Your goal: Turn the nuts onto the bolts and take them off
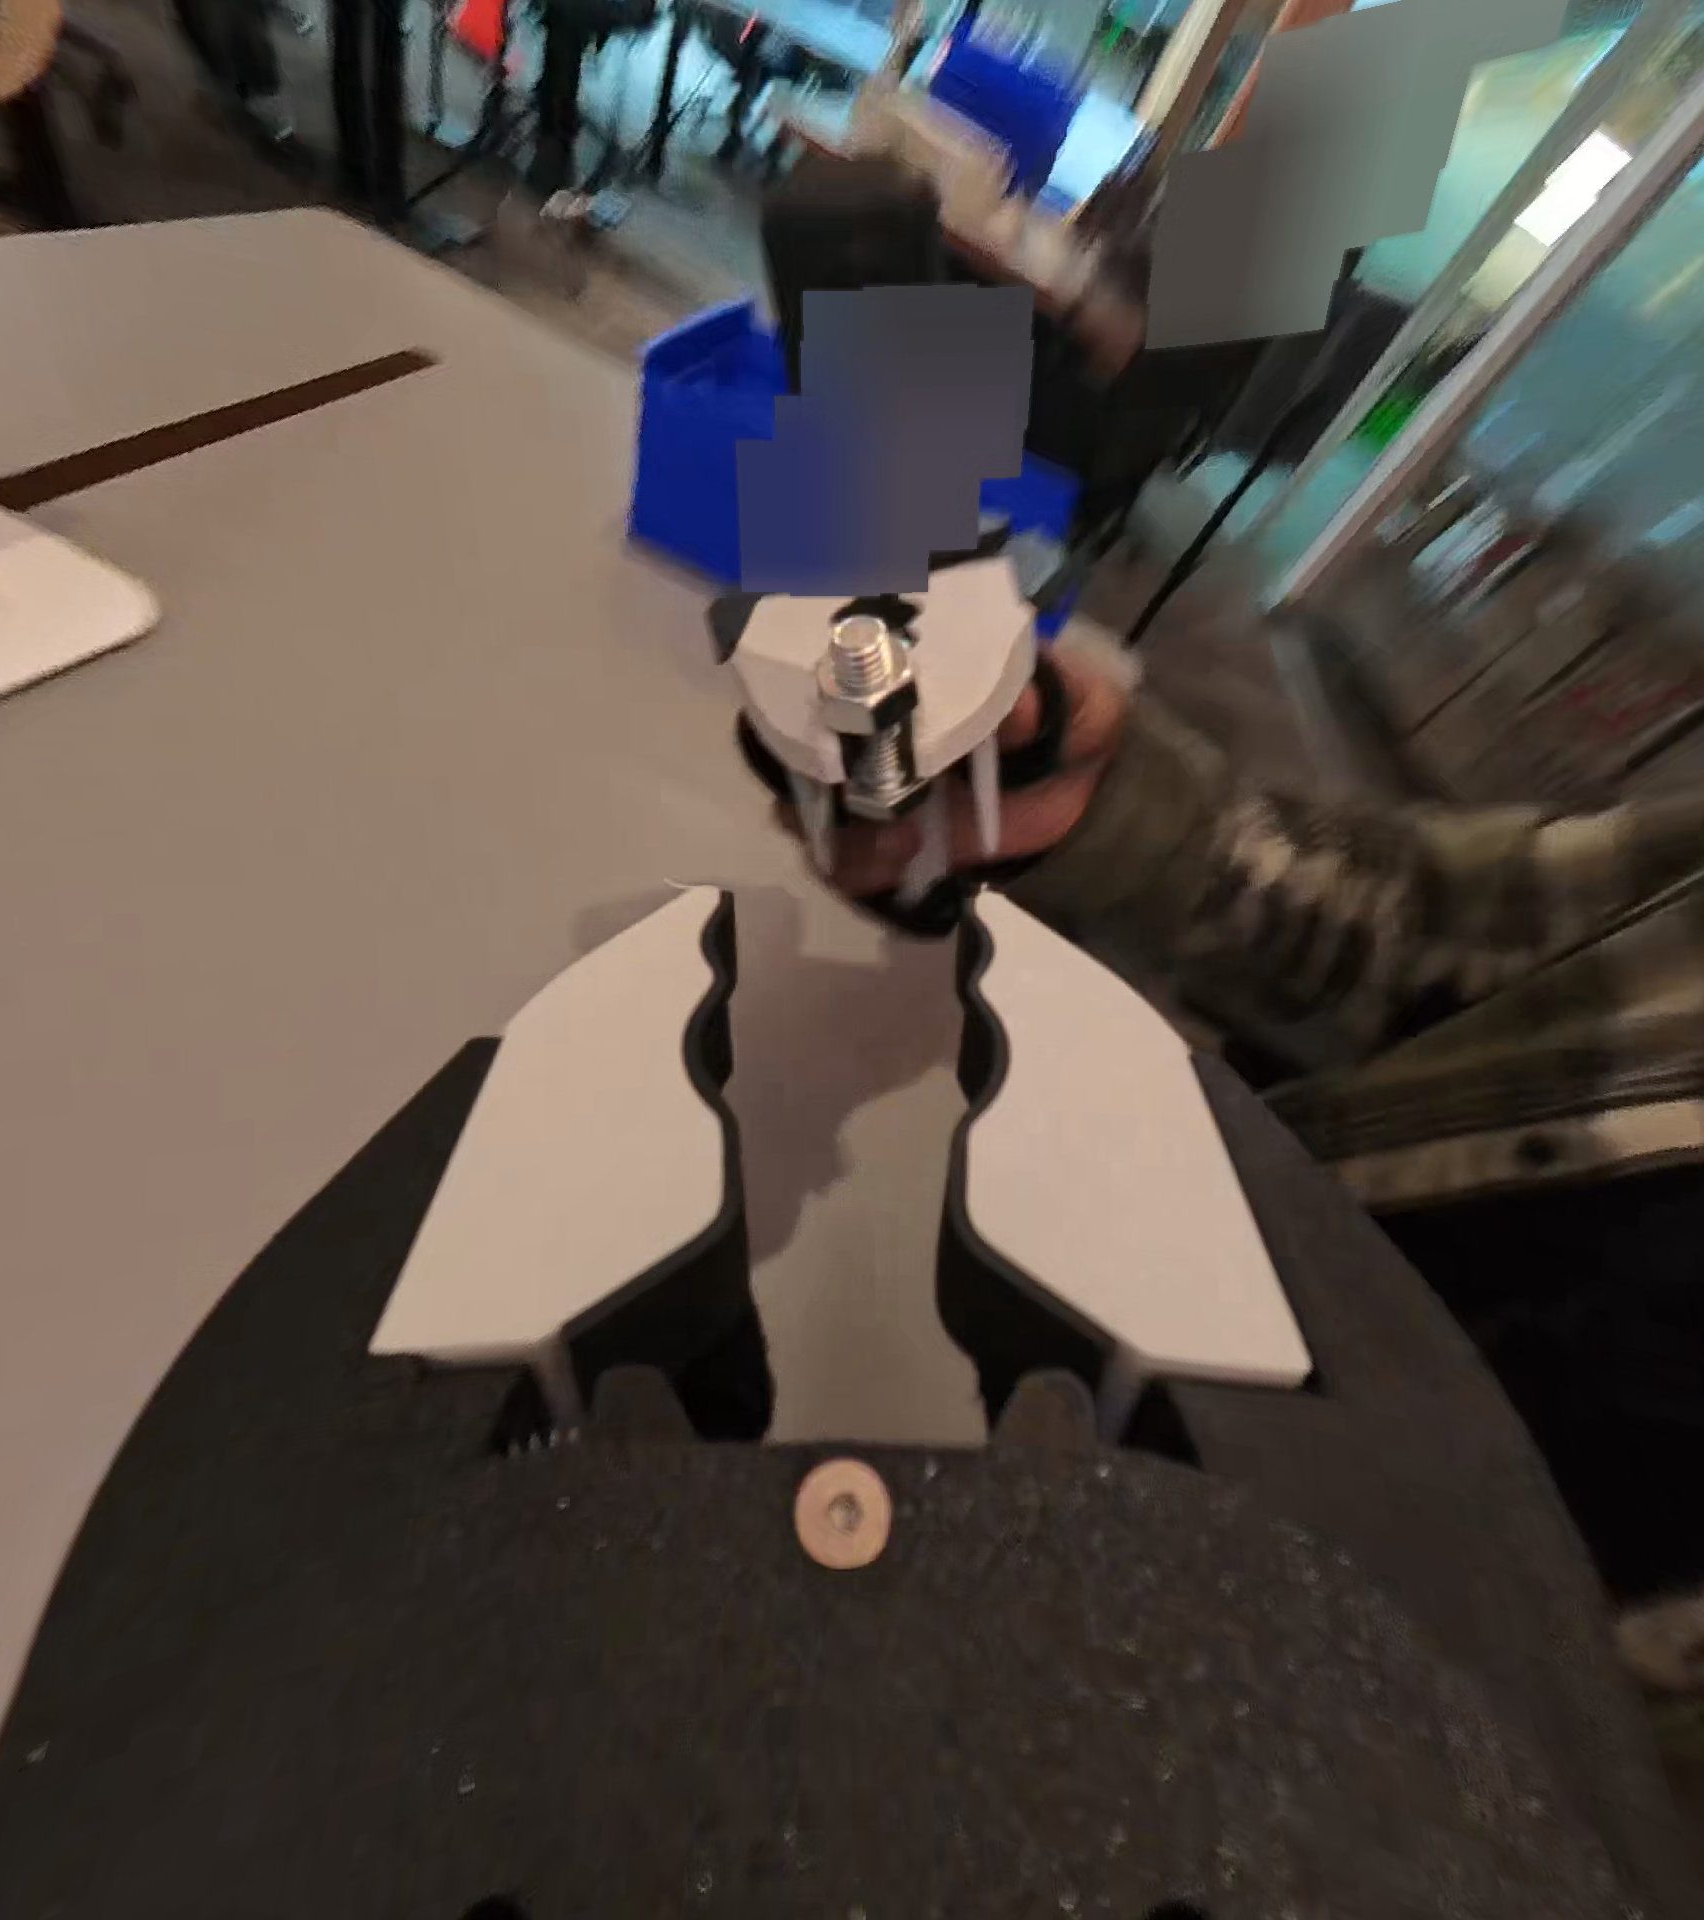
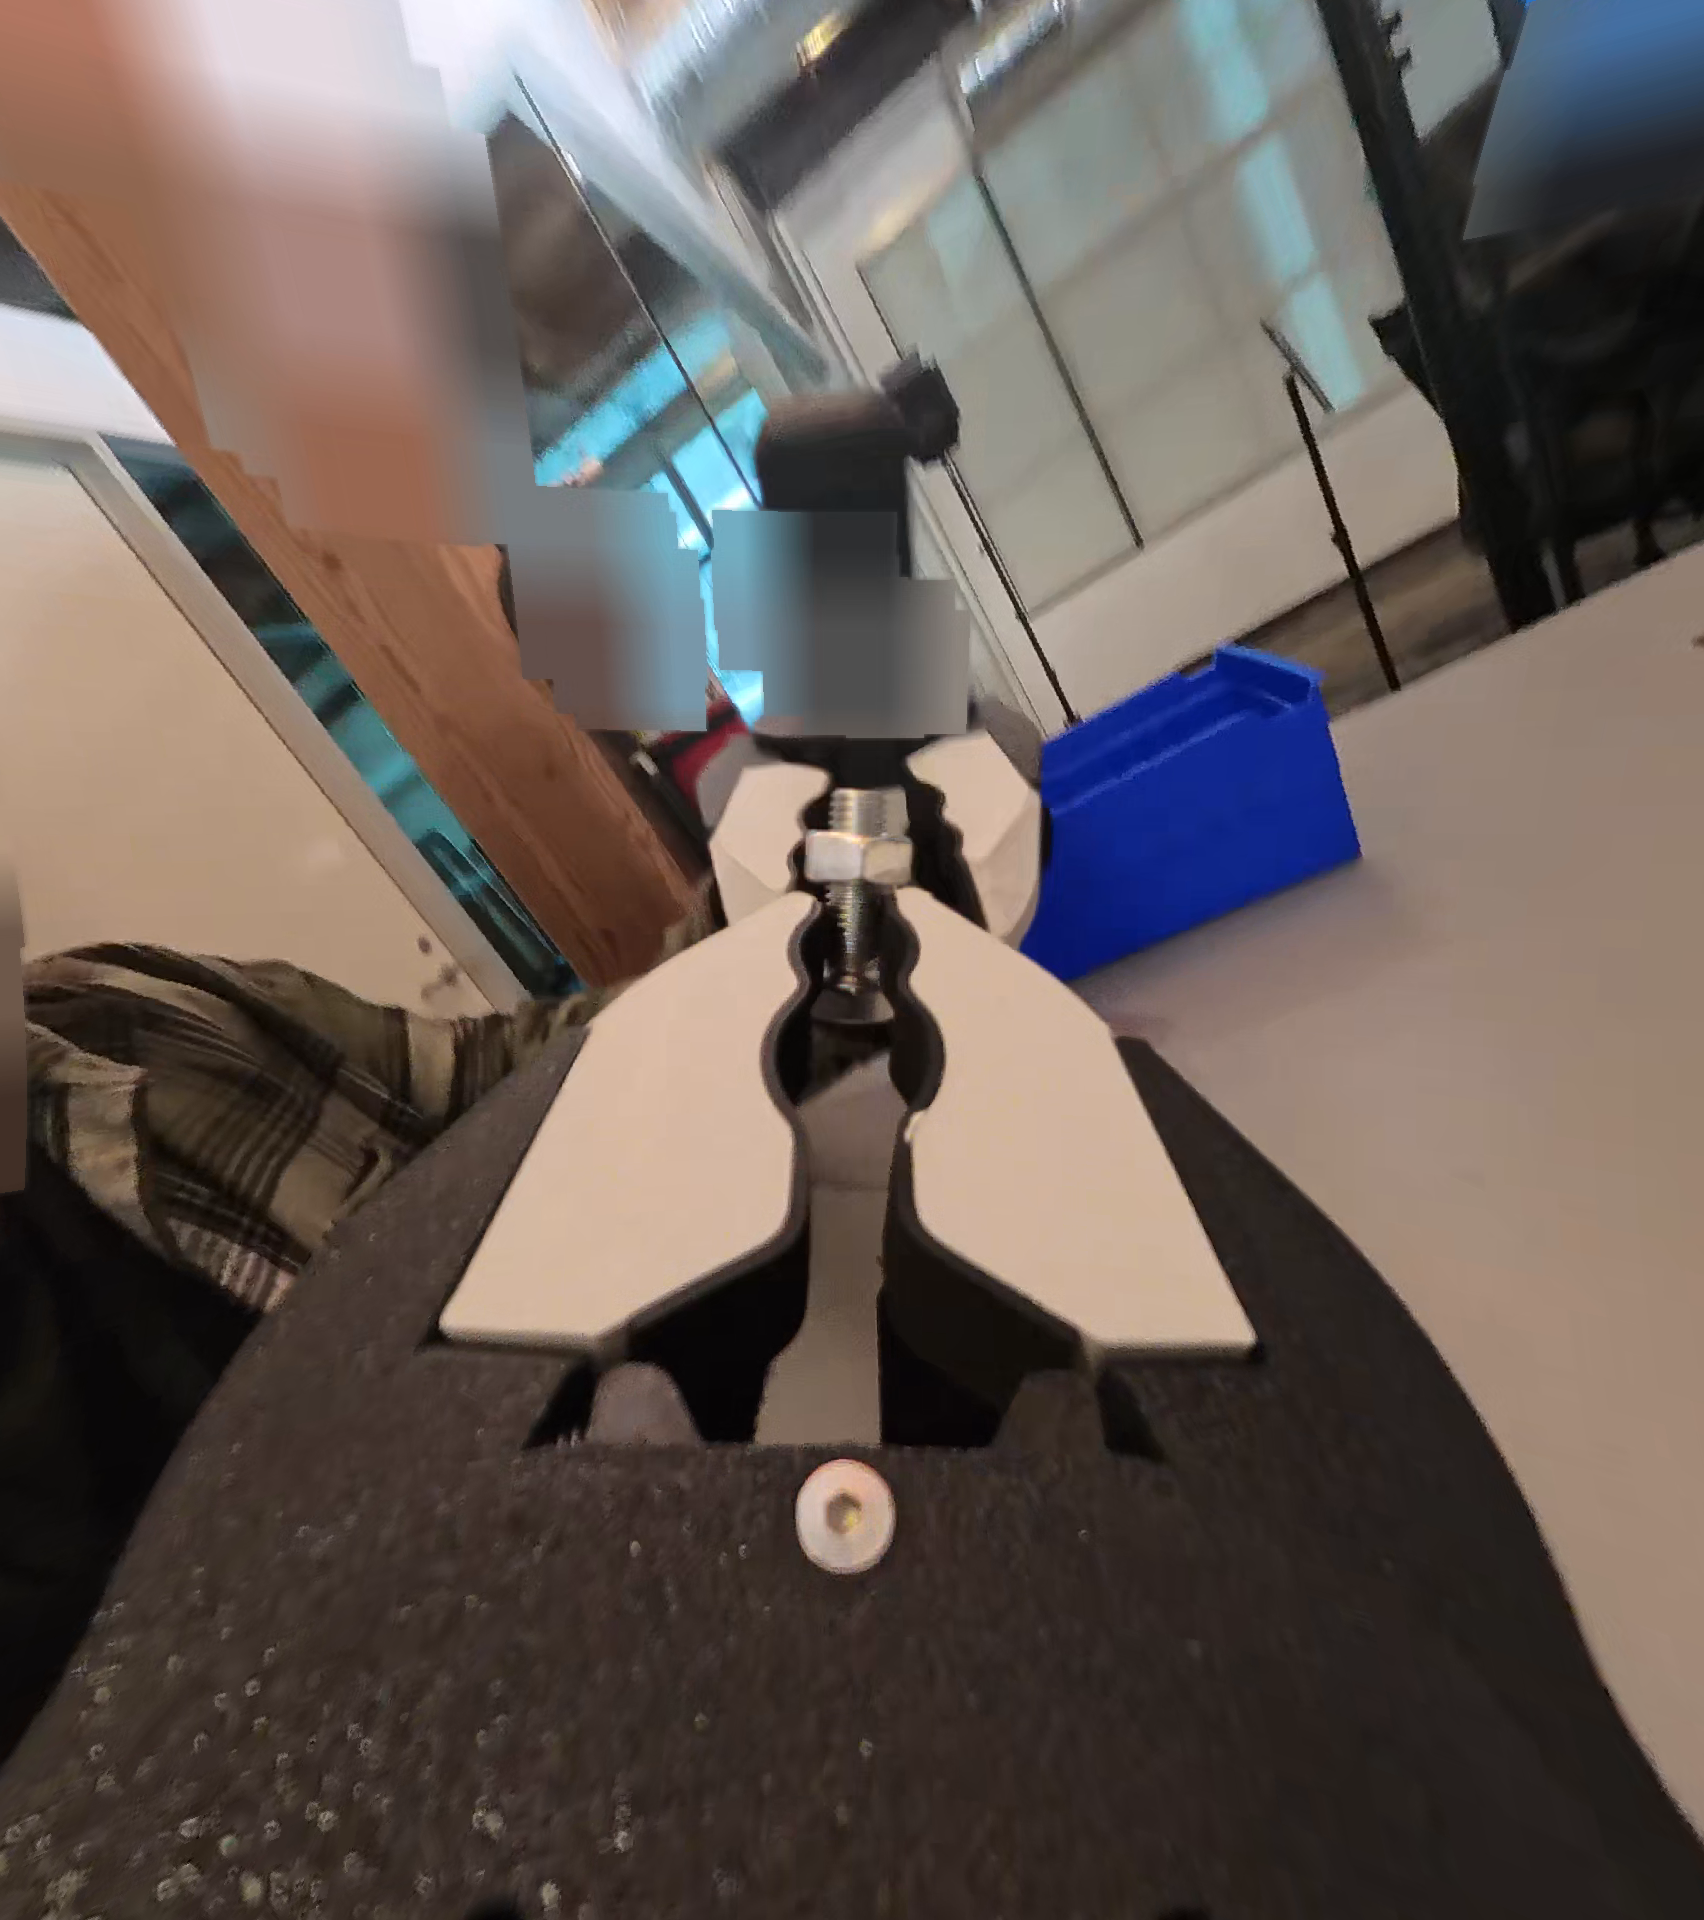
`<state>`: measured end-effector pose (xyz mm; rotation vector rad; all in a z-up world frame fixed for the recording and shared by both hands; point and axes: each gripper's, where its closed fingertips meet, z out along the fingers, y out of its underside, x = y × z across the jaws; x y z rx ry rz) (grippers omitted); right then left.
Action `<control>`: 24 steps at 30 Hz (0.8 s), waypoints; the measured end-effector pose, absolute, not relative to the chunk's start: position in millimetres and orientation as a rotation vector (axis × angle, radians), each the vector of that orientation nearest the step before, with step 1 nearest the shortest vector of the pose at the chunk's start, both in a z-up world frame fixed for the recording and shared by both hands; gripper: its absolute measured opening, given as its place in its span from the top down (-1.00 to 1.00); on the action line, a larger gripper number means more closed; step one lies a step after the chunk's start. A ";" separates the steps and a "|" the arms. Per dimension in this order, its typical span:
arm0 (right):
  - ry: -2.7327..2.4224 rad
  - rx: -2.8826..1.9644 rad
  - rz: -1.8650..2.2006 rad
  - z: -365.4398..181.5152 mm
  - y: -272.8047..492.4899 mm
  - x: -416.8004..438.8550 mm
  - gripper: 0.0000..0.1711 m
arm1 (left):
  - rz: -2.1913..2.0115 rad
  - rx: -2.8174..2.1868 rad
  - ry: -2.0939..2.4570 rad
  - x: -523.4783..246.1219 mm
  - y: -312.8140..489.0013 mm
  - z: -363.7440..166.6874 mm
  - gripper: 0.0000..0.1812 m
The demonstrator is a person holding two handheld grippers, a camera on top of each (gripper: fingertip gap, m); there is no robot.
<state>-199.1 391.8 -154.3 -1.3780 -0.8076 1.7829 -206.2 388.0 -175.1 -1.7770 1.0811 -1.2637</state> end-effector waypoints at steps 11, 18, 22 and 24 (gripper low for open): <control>-0.822 -1.188 1.755 -145.5 382.6 -196.0 0.89 | -1.600 -1.663 0.942 -172.5 380.0 -171.9 0.66; -0.832 -1.178 1.726 -146.6 383.1 -196.6 0.89 | -1.642 -1.632 0.940 -171.5 377.0 -168.1 0.73; -0.827 -1.168 1.739 -146.9 382.1 -197.7 0.89 | -1.650 -1.623 0.946 -169.8 375.5 -167.0 0.76; -0.827 -1.167 1.738 -146.8 382.0 -197.3 0.89 | -1.642 -1.613 0.957 -169.4 374.2 -166.2 0.79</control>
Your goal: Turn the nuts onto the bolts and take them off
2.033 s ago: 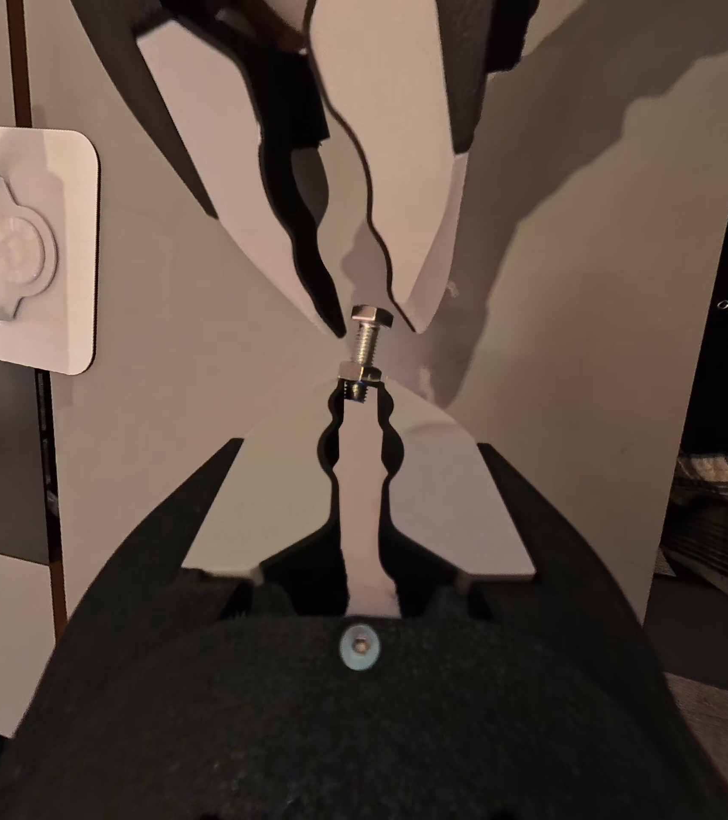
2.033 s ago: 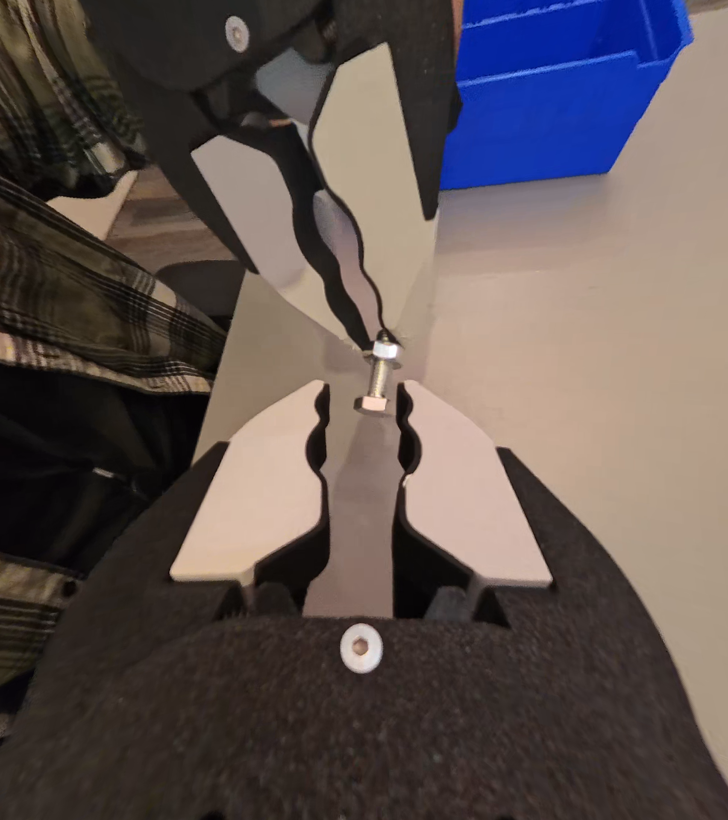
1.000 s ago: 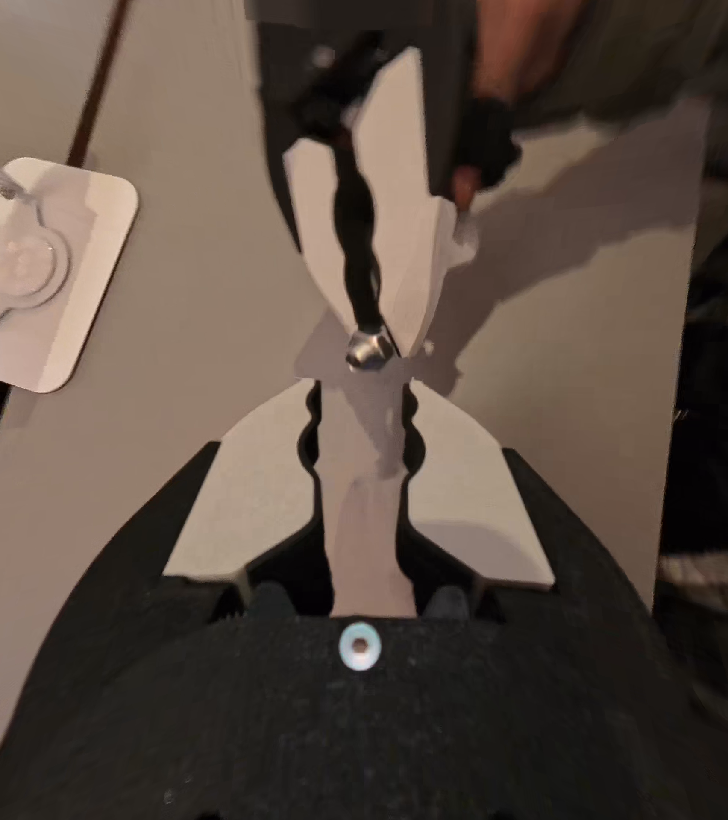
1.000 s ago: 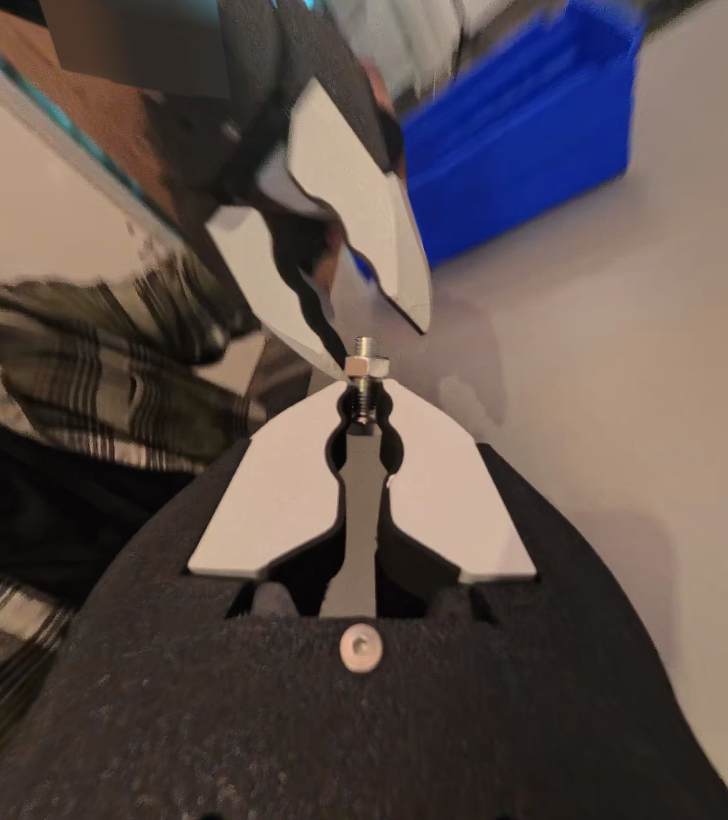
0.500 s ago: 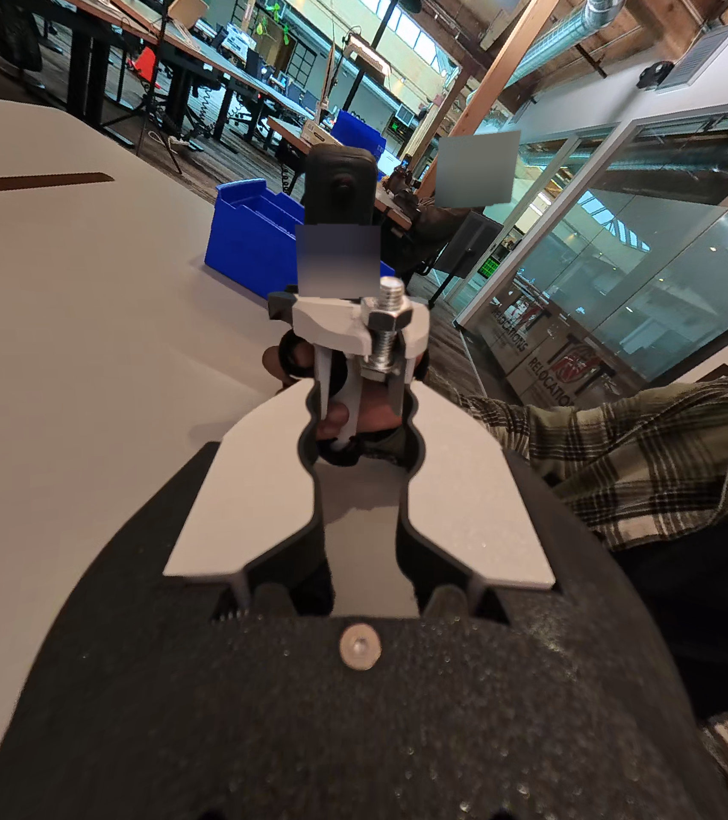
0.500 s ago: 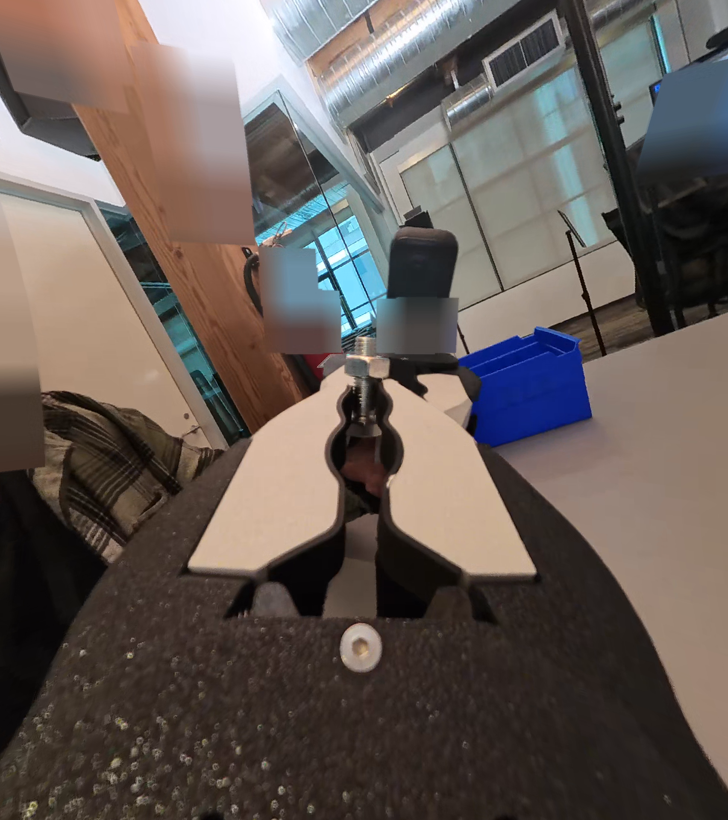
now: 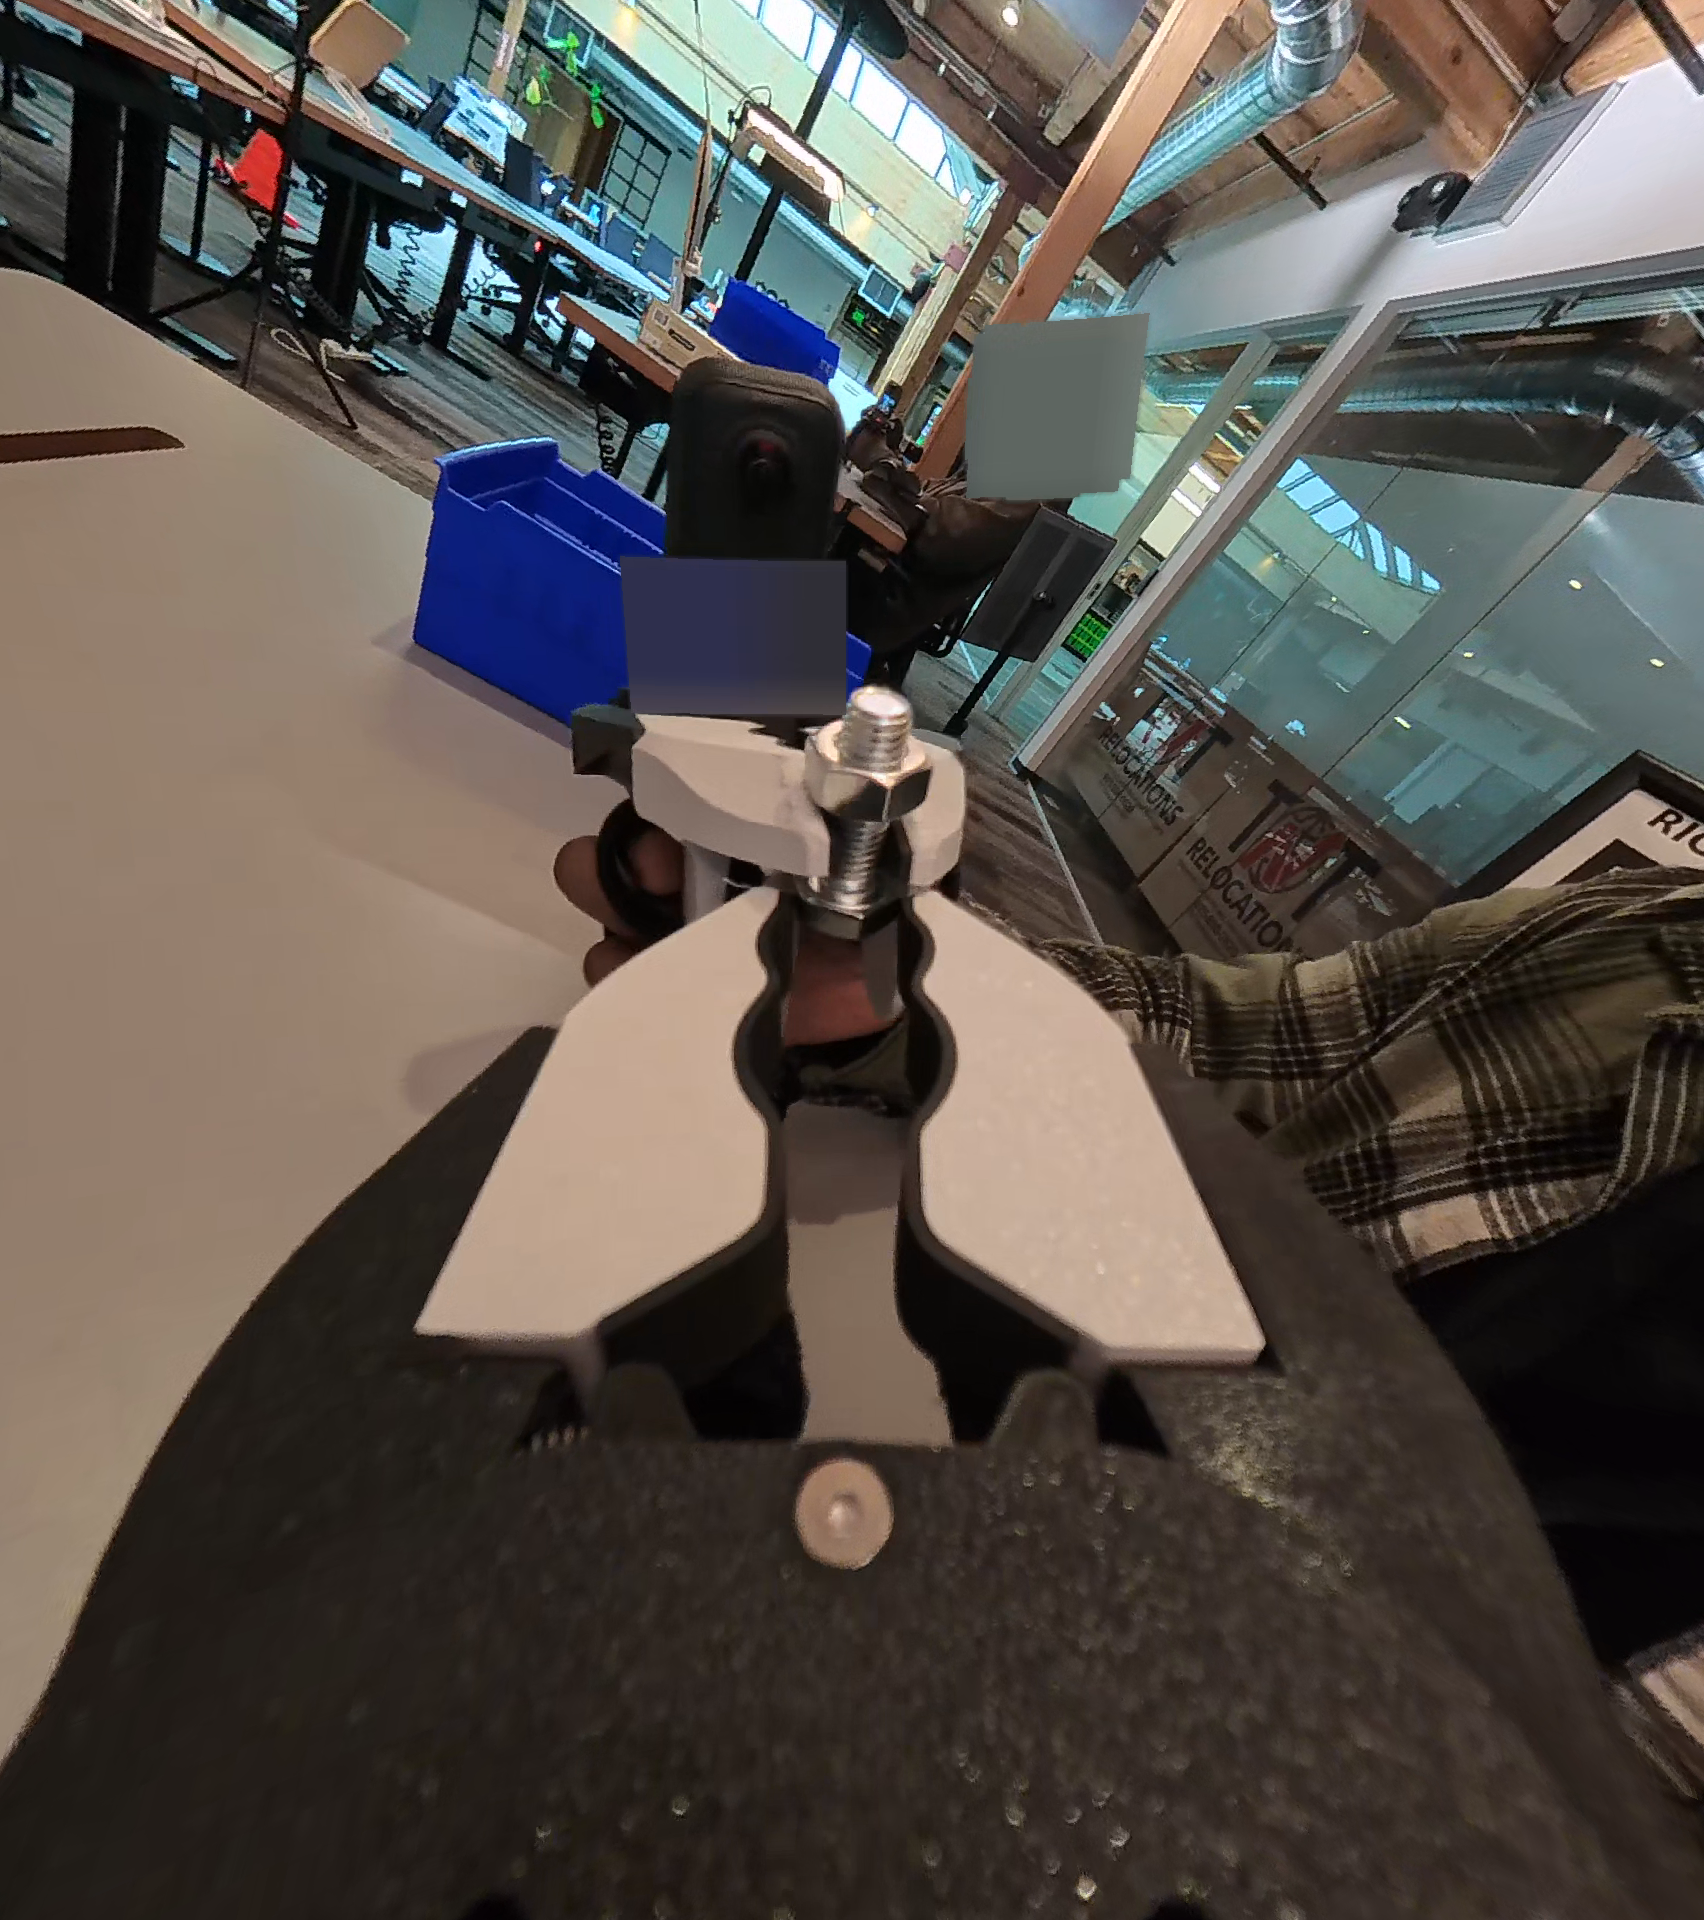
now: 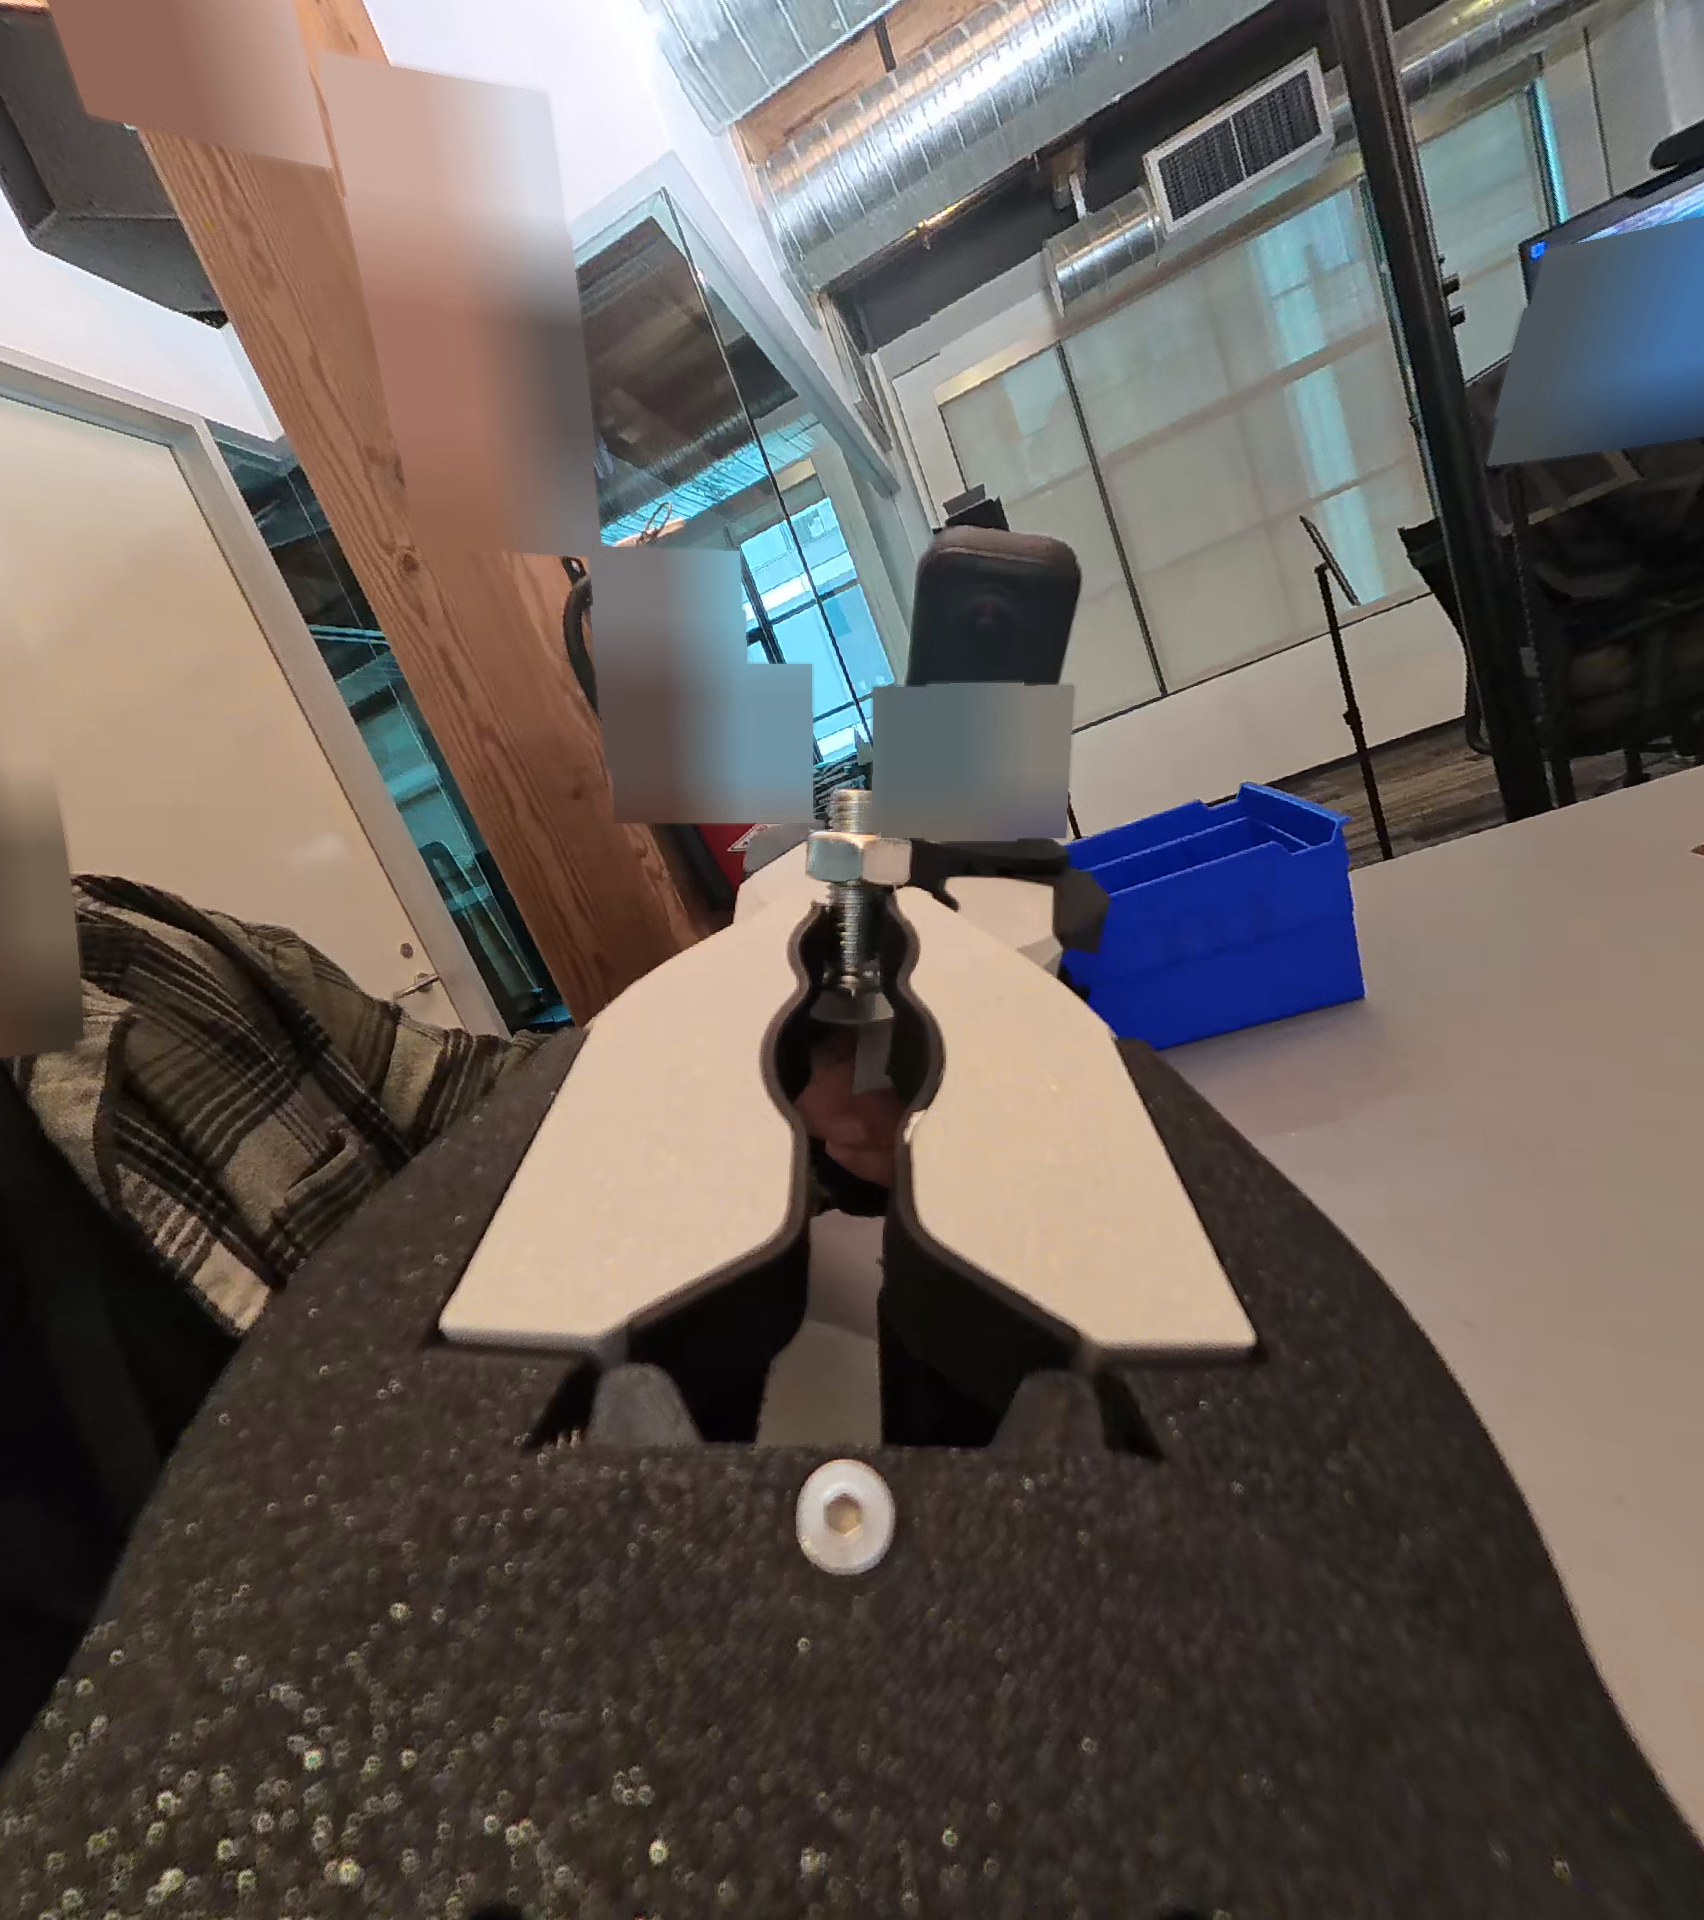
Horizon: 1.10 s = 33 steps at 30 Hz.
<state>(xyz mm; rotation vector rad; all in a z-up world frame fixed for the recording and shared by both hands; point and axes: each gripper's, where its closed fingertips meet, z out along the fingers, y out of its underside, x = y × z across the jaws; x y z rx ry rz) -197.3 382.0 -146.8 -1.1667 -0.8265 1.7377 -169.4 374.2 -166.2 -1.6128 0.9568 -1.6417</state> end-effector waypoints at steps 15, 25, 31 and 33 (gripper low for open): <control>-1.008 -1.266 1.605 -154.1 377.0 -189.3 0.79 | -1.345 -1.583 1.105 -166.5 371.9 -180.0 0.81; -1.377 -1.421 1.220 -165.3 376.8 -182.6 0.63 | -1.361 -1.623 1.150 -159.2 366.2 -194.5 0.81; -1.413 -1.436 1.198 -168.8 373.2 -186.1 0.78 | -1.383 -1.626 1.157 -158.3 365.5 -194.8 0.80; -1.339 -1.426 1.252 -166.8 374.6 -187.0 0.78 | -1.407 -1.607 1.141 -159.0 366.2 -193.4 0.79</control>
